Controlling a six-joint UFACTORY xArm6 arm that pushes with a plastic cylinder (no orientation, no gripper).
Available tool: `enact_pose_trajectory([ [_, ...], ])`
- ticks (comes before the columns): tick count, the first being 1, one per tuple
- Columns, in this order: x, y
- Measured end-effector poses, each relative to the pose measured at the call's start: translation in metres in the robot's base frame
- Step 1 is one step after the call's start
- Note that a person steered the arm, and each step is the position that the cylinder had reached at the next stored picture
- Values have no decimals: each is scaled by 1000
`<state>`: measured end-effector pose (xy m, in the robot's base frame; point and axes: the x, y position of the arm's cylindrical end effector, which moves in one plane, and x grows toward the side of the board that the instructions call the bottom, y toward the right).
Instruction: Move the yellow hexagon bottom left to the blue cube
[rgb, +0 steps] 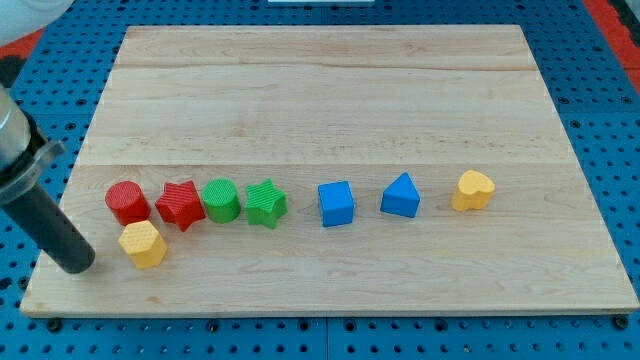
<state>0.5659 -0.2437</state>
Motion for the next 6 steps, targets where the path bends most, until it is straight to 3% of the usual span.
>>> enact_pose_trajectory([
  [1,-16,6],
  [3,-17,146],
  [4,-15,175],
  [5,24,146],
  [6,53,154],
])
